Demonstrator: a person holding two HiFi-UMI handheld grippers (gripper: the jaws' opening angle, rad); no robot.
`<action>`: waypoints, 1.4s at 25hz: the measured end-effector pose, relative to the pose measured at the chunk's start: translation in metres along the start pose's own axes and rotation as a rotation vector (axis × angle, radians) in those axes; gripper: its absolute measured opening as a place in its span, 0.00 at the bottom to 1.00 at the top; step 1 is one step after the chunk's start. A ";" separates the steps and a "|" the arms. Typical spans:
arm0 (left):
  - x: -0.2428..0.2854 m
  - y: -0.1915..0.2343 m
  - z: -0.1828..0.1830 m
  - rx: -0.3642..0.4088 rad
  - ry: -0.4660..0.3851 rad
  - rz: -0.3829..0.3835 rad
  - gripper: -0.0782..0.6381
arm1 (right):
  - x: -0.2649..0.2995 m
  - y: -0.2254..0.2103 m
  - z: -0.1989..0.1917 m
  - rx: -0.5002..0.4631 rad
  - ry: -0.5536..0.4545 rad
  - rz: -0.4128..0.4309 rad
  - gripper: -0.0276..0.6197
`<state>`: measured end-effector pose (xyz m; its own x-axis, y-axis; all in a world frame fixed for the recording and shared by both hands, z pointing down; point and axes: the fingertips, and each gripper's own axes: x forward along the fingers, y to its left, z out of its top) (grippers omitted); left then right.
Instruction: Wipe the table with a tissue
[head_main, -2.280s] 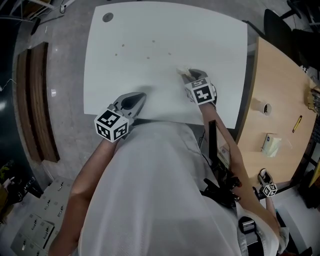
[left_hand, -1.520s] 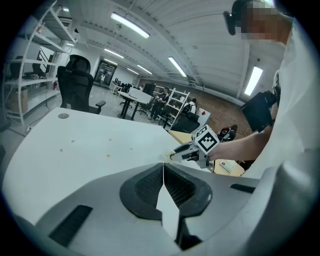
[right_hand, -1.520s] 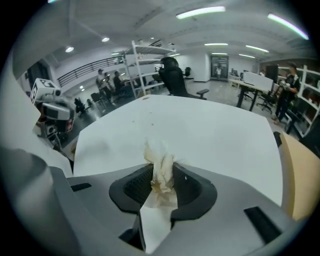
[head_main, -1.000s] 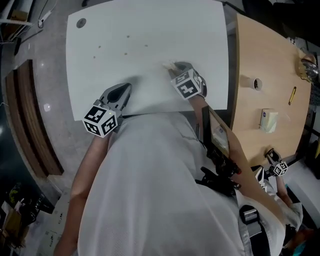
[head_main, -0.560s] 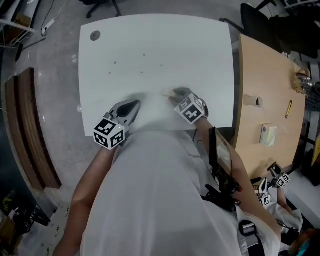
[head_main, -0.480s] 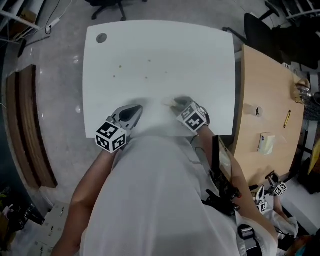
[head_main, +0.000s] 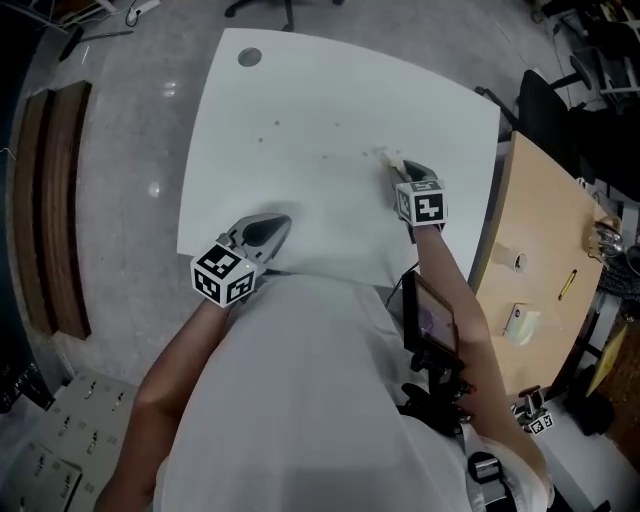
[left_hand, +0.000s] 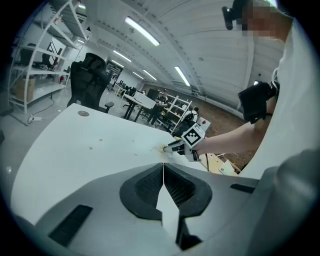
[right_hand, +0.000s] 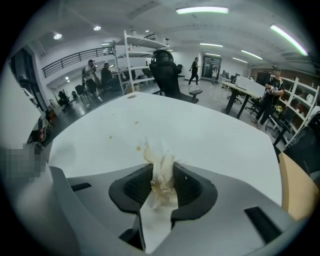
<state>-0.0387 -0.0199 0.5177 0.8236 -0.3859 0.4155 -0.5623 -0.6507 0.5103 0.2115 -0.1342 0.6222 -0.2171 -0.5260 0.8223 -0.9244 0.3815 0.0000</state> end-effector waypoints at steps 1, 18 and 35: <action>-0.004 0.002 -0.001 -0.007 -0.003 0.012 0.12 | 0.006 -0.004 0.006 -0.006 0.009 -0.015 0.22; -0.017 0.008 0.002 -0.019 -0.031 0.052 0.12 | 0.035 0.053 0.033 -0.400 0.118 -0.118 0.21; -0.021 0.015 0.003 -0.018 -0.026 0.049 0.12 | 0.001 0.031 0.004 -0.137 0.027 -0.018 0.21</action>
<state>-0.0637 -0.0233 0.5145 0.7966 -0.4340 0.4207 -0.6030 -0.6188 0.5034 0.1814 -0.1257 0.6207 -0.1908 -0.5137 0.8365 -0.8761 0.4734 0.0909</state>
